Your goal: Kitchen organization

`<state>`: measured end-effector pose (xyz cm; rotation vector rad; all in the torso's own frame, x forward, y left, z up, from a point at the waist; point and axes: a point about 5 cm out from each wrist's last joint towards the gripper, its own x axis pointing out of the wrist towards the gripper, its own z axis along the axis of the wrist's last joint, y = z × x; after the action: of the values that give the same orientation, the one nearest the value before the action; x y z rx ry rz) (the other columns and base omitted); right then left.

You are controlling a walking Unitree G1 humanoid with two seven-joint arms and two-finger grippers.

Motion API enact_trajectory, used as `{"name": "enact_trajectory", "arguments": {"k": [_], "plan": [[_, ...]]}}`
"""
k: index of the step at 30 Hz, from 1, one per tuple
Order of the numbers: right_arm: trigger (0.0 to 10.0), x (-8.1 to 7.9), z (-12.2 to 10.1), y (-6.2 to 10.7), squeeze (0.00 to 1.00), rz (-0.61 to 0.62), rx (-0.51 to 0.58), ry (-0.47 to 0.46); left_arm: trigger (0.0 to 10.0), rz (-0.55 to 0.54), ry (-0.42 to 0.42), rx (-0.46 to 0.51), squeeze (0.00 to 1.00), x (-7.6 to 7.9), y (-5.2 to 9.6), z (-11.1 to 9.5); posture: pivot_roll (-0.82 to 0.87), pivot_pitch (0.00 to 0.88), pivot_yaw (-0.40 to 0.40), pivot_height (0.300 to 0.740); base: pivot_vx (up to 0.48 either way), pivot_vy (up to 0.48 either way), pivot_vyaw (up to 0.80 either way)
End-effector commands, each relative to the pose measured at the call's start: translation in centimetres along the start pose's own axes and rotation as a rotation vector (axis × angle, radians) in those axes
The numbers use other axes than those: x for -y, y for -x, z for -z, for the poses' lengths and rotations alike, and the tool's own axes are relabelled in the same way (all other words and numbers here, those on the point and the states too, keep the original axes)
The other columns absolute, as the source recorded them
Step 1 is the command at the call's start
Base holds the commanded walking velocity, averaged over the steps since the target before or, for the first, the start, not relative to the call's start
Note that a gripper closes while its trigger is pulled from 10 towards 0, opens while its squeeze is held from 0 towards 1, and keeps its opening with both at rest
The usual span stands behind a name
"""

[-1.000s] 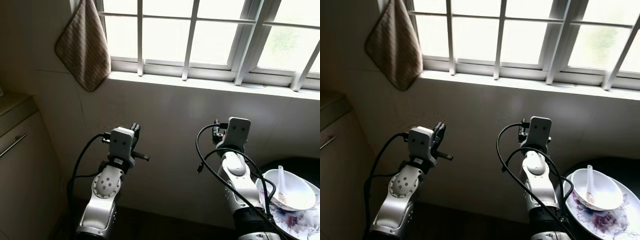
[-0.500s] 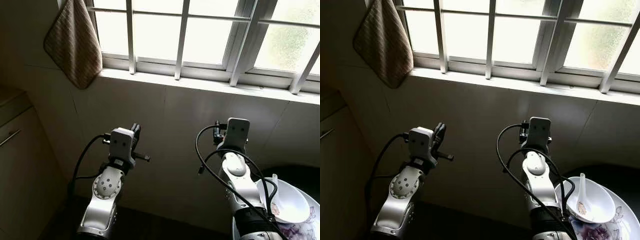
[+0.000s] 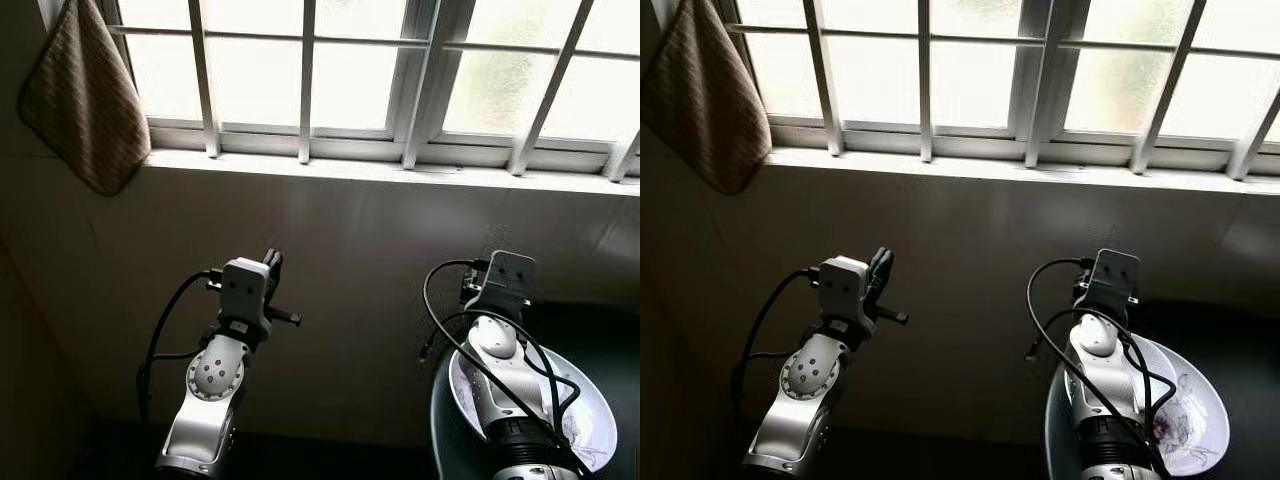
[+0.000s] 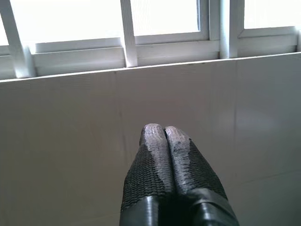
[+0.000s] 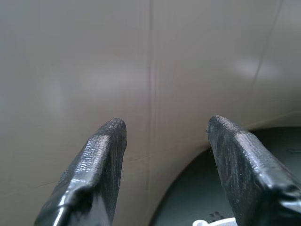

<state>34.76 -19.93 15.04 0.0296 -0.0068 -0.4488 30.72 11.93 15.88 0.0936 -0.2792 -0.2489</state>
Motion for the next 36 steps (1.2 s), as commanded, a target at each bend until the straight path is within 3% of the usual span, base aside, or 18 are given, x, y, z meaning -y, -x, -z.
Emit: {"name": "enact_trajectory", "arguments": {"k": [1, 11, 20, 29, 31, 36], "plan": [[10.0, 0.2, 0.0, 0.0, 0.00, -0.008, -0.005, 0.030, 10.0, 0.009, 0.000, -0.013, 0.00, 0.2, 0.0, 0.2, 0.04, 0.000, -0.052, 0.740, 0.000, 0.000, -0.80], [10.0, 0.9, 1.4, 0.1, 0.00, -0.080, -0.051, 0.187, 10.0, 0.008, -0.011, -0.034, 0.00, 0.0, 0.1, 0.6, 0.03, 0.000, -0.054, 0.740, 0.000, 0.000, -0.80], [10.0, 2.6, 1.9, 0.1, 0.00, -0.056, -0.079, 0.214, 10.0, 0.009, -0.011, -0.043, 0.00, 0.0, 0.1, 0.8, 0.02, 0.000, -0.050, 0.740, 0.000, 0.000, -0.80], [10.0, 2.8, 1.9, 0.4, 0.00, -0.089, -0.090, 0.226, 10.0, 0.016, -0.012, -0.051, 0.00, 0.1, 0.0, 1.0, 0.02, 0.000, -0.053, 0.740, 0.000, 0.000, 0.00], [10.0, 3.4, 3.1, 0.8, 0.00, -0.079, -0.191, 0.217, 10.0, 0.013, -0.017, -0.061, 0.00, 0.0, 0.2, 1.2, 0.02, 0.000, -0.055, 0.740, 0.000, 0.000, 0.00], [10.0, 4.1, 3.2, 0.9, 0.00, -0.067, -0.217, 0.245, 10.0, 0.011, -0.017, -0.065, 0.00, -0.1, 0.3, 1.3, 0.02, 0.000, -0.057, 0.740, 0.000, 0.000, 0.00]]}}
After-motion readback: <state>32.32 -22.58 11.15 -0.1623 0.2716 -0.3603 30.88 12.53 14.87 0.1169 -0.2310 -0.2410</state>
